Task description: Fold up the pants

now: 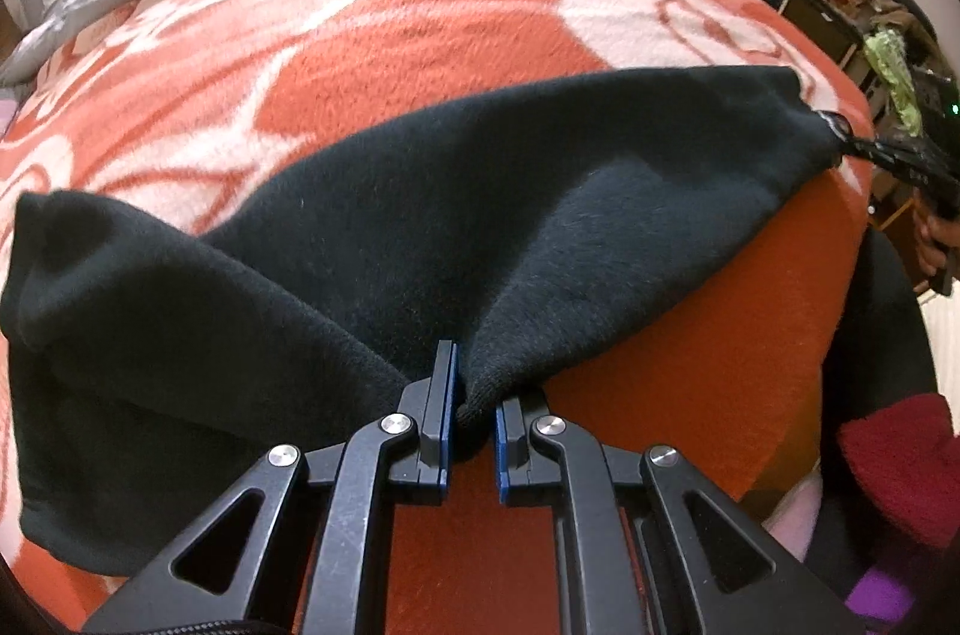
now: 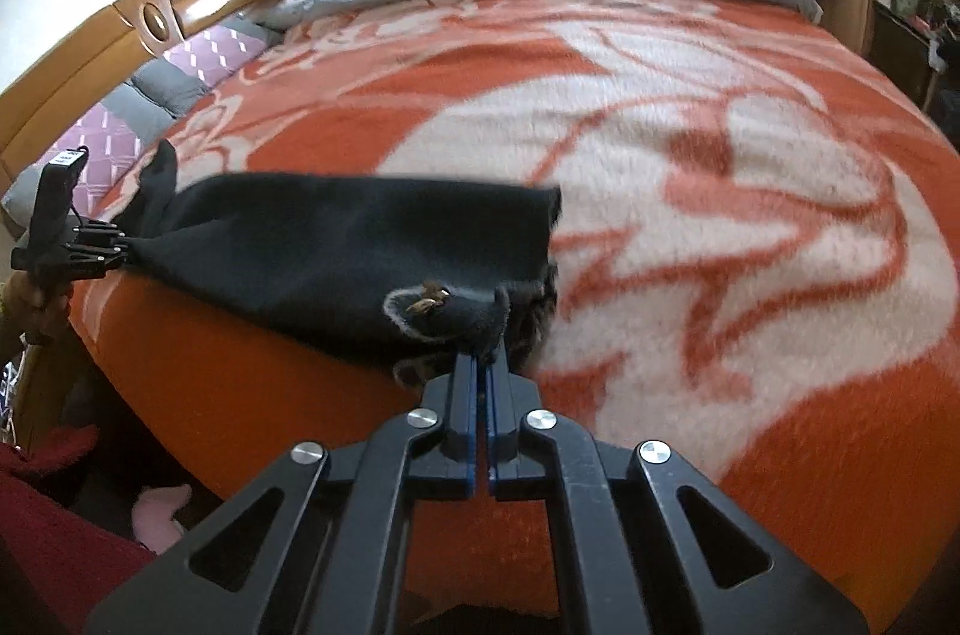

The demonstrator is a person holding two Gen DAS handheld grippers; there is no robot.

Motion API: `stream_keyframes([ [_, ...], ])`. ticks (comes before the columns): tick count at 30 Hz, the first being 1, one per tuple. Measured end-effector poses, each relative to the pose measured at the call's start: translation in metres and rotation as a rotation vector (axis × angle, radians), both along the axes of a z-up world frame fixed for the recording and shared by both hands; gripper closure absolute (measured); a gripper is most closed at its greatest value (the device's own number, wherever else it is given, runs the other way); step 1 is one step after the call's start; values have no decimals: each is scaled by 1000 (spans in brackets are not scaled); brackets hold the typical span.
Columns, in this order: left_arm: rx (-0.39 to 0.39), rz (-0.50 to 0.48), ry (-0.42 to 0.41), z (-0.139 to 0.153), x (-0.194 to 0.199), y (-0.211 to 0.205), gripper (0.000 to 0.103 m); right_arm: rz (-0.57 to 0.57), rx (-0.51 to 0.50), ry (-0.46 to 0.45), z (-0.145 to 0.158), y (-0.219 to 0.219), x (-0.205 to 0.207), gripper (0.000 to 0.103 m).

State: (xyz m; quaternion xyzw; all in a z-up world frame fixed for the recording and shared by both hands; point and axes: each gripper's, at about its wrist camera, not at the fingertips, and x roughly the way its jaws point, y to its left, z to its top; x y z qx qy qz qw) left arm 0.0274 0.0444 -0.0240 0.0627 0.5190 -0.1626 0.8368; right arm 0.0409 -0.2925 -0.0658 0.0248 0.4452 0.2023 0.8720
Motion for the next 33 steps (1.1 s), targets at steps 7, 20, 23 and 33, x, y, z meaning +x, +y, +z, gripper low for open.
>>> stream_keyframes([
  [7, -23, 74, -23, 16, -11, 8, 61, -109, -13, 36, 0, -3, -6, 98],
  [20, -154, 447, -36, 45, -21, 79, 29, -118, 195, -44, 48, 43, -14, 65],
  [23, -163, 506, -26, 48, -15, 95, 29, -41, 222, -79, 54, 79, -11, 43],
  [33, -76, 648, 39, 59, 42, 115, 27, 199, 250, -8, 39, 206, 14, 43],
])
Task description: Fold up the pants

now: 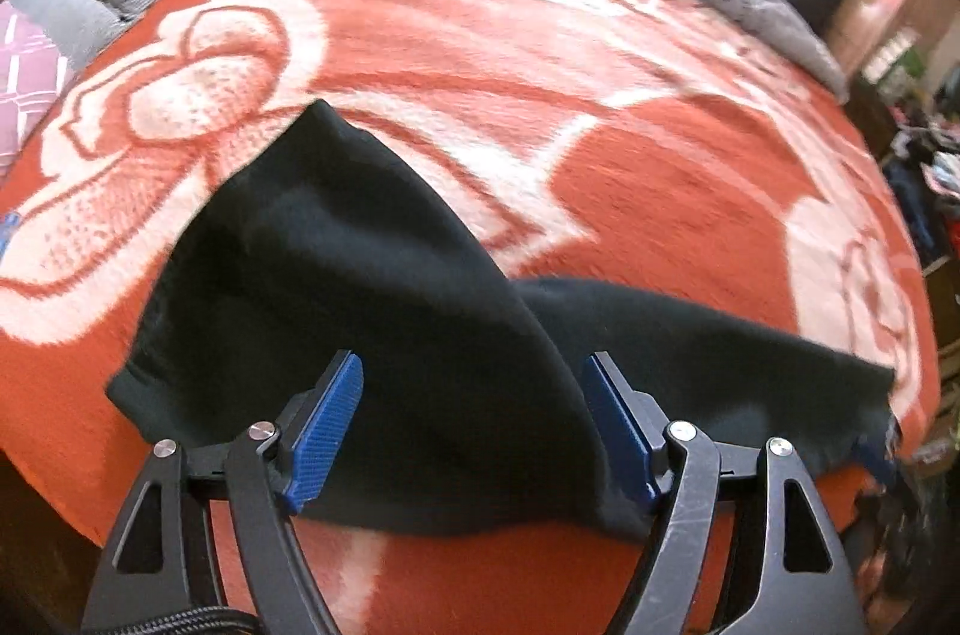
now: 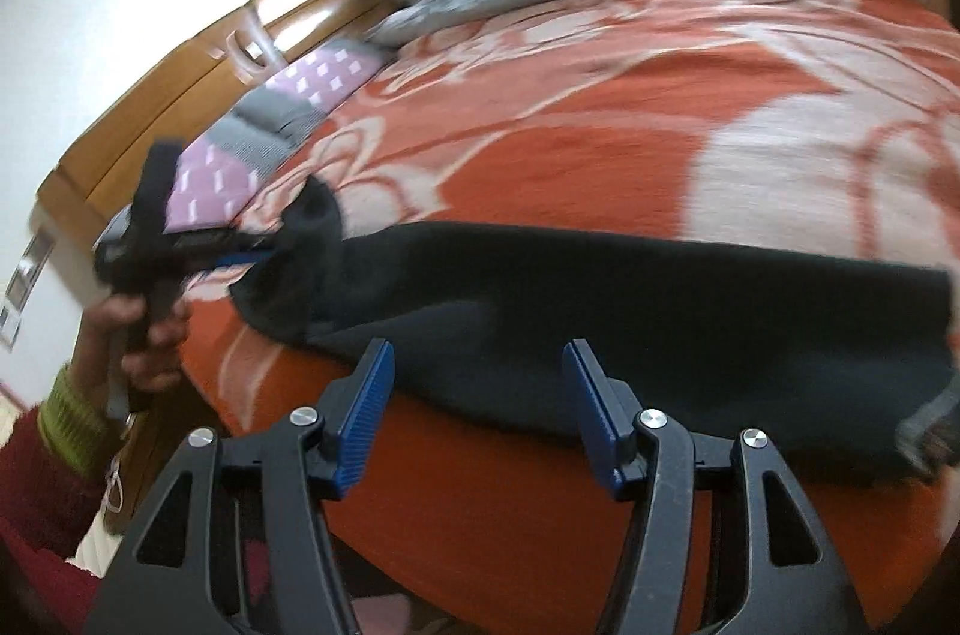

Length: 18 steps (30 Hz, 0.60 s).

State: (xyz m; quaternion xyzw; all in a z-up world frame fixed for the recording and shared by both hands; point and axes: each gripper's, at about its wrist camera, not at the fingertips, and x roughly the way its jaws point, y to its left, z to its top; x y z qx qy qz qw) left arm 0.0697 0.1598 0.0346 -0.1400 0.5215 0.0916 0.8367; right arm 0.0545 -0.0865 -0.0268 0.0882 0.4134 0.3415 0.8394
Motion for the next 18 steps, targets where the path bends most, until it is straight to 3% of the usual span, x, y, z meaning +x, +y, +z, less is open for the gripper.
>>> stream_keyframes([
  [4, 31, 33, 80, -4, 37, 7, 26, 86, 3, 3, -1, 44, 12, 43],
  [8, 124, 62, 169, -17, 71, 16, 26, 175, -5, 17, -4, 88, 23, 43],
  [14, 196, 76, 262, -40, 91, 27, 28, 285, -52, 60, -20, 142, 37, 43],
  [15, 207, 66, 265, -41, 91, 26, 40, 297, -60, 70, -22, 149, 39, 43],
  [16, 216, 52, 265, -42, 91, 27, 62, 311, -68, 76, -24, 156, 40, 43],
  [18, 193, 41, 267, -45, 89, 29, 87, 335, -94, 70, -30, 169, 40, 43],
])
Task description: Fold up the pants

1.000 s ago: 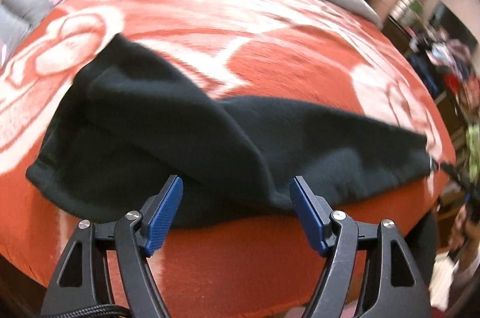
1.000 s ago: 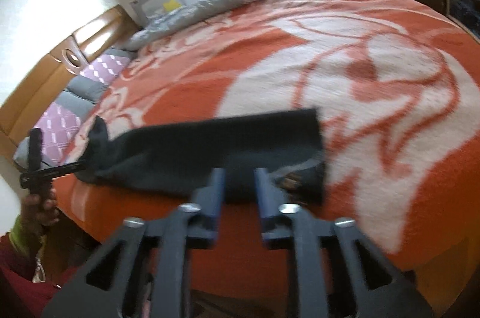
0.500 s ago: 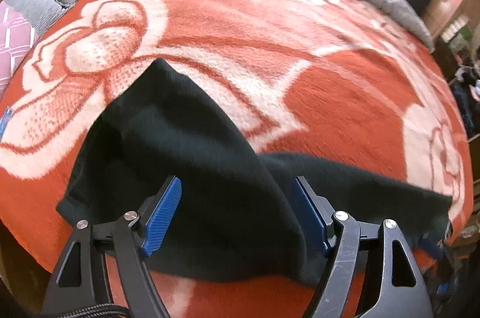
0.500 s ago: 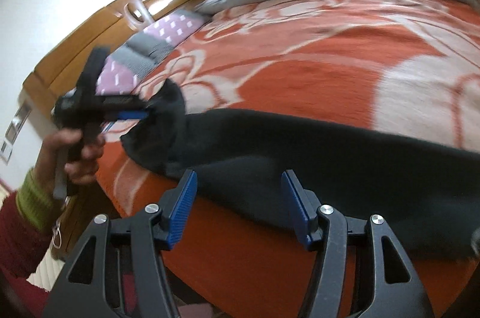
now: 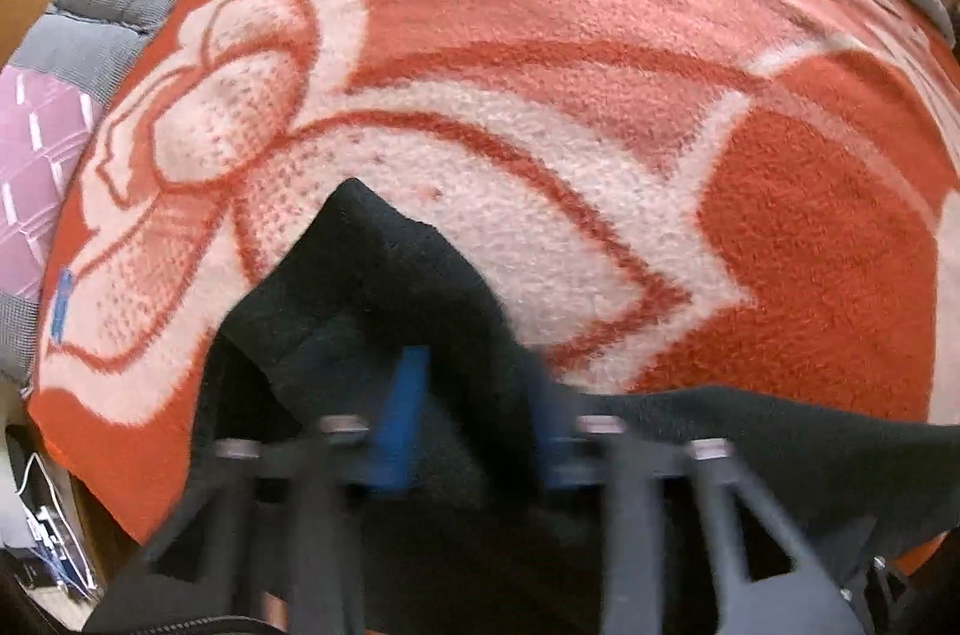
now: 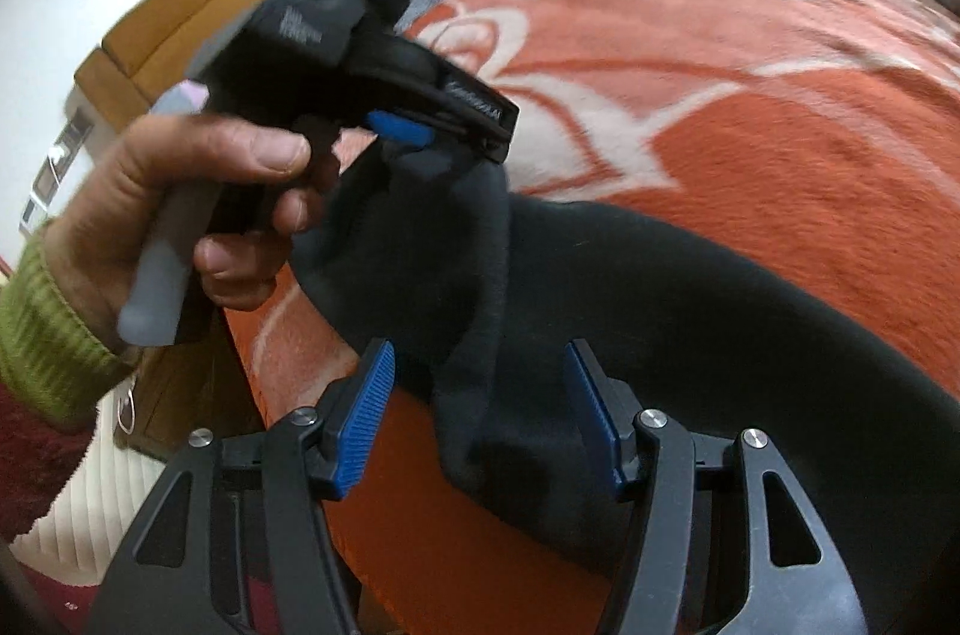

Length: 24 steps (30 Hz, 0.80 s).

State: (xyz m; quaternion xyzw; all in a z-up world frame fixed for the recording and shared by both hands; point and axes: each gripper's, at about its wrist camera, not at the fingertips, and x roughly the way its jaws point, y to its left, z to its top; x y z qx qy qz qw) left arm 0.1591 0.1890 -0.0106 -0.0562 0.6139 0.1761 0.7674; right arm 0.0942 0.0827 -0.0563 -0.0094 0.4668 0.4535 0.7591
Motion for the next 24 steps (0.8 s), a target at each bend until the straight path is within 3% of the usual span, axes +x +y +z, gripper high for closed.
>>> stream_keyframes([
  [2, -28, 7, -29, 2, -5, 3, 91, 20, -32, -13, -6, 11, 3, 46],
  [3, -46, 13, -56, 4, -11, 7, 95, 29, -43, -13, -9, 15, 4, 60],
  [4, -68, 19, -80, 8, -14, 8, 96, 39, -57, -9, -12, 18, 5, 82],
  [6, -135, 30, -175, 20, -26, 15, 97, 36, -64, -10, -15, 18, 8, 96],
  [12, -288, 121, -444, 62, -79, 43, 98, -50, -9, -97, 16, 1, 21, 97],
  [16, -380, 185, -581, 77, -117, 58, 98, -66, -10, -232, 46, 4, 19, 97],
  [19, -424, 212, -647, 77, -140, 64, 98, -46, -45, -323, 52, 12, 12, 97],
  [24, -454, 256, -670, 55, -172, 75, 98, 41, -84, -354, 43, 25, -15, 97],
])
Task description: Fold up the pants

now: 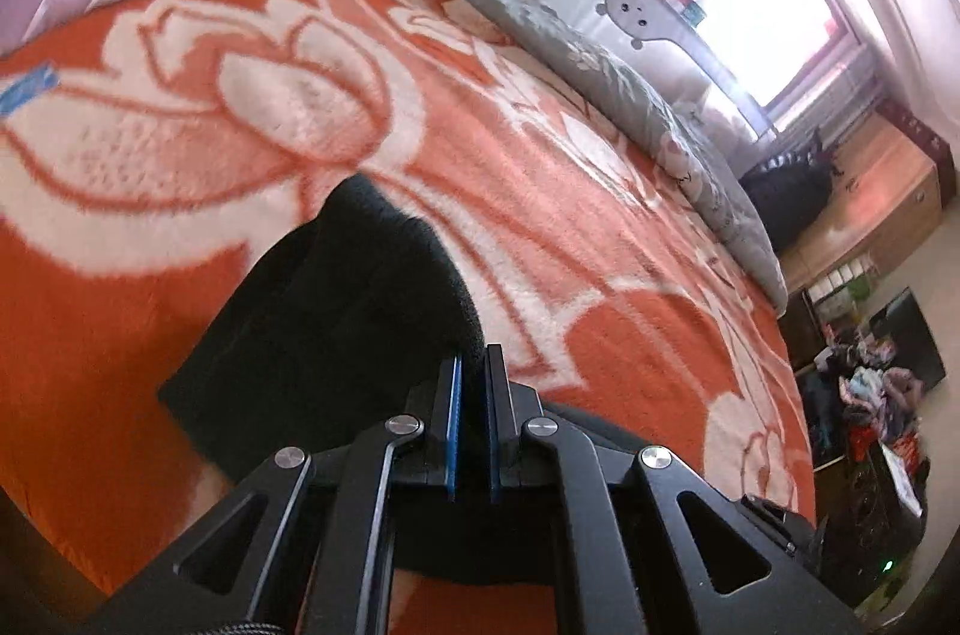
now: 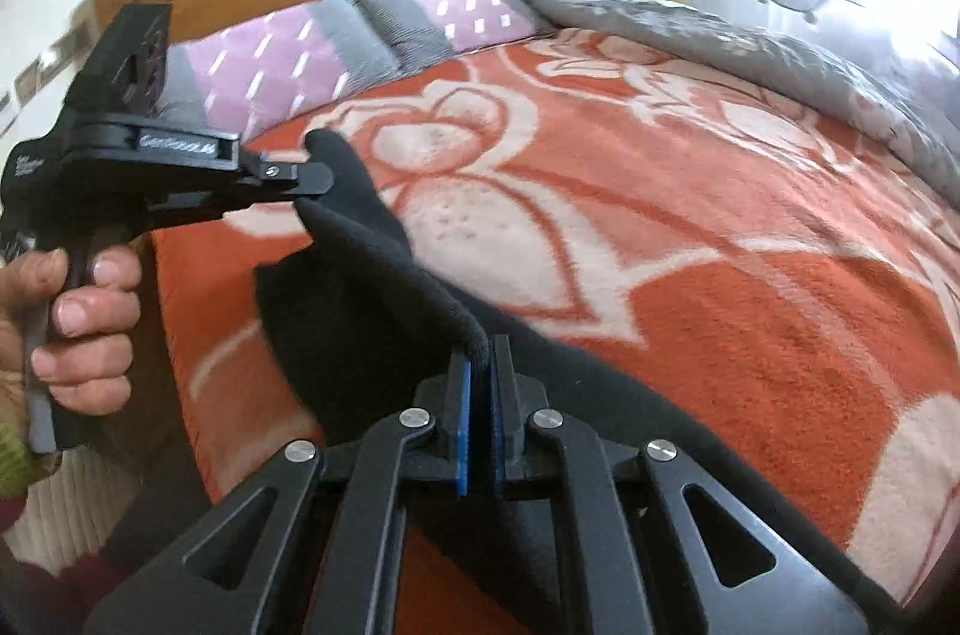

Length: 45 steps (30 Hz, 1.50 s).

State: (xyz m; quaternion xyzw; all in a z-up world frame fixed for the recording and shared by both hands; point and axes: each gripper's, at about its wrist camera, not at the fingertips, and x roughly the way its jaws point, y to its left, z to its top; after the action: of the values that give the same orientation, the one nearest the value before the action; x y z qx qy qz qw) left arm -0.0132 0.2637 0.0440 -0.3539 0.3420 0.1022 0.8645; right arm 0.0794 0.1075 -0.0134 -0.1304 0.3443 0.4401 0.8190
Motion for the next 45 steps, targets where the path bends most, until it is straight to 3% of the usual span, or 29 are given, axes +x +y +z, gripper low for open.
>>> stream_keyframes([
  [4, -44, 23, 14, -21, -20, 8, 98, 46, -54, -15, -17, 8, -19, 97],
  [15, -68, 51, 81, -63, -48, 16, 98, 53, -108, 22, -36, 18, -30, 96],
  [20, -95, 59, 106, -75, -54, 19, 97, 30, -133, 28, -39, 21, -32, 82],
  [23, -91, 53, 119, -75, -57, 17, 96, 17, -138, 37, -38, 19, -34, 65],
  [25, -103, 60, 133, -75, -61, 19, 85, 4, -133, 31, -35, 15, -36, 55],
  [26, -115, 64, 136, -75, -62, 21, 80, 1, -127, 29, -32, 13, -36, 55],
  [28, -117, 82, 151, -74, -66, 25, 61, -4, -103, 41, -27, 8, -36, 55],
  [33, -153, 107, 161, -70, -66, 34, 43, -40, -37, 89, -16, -3, -27, 54],
  [40, -143, 117, 237, -71, -47, 43, 29, -161, 17, 146, -9, -19, 13, 54],
  [45, -163, 145, 272, -79, -35, 58, 28, -225, 39, 229, -12, -25, 60, 54],
])
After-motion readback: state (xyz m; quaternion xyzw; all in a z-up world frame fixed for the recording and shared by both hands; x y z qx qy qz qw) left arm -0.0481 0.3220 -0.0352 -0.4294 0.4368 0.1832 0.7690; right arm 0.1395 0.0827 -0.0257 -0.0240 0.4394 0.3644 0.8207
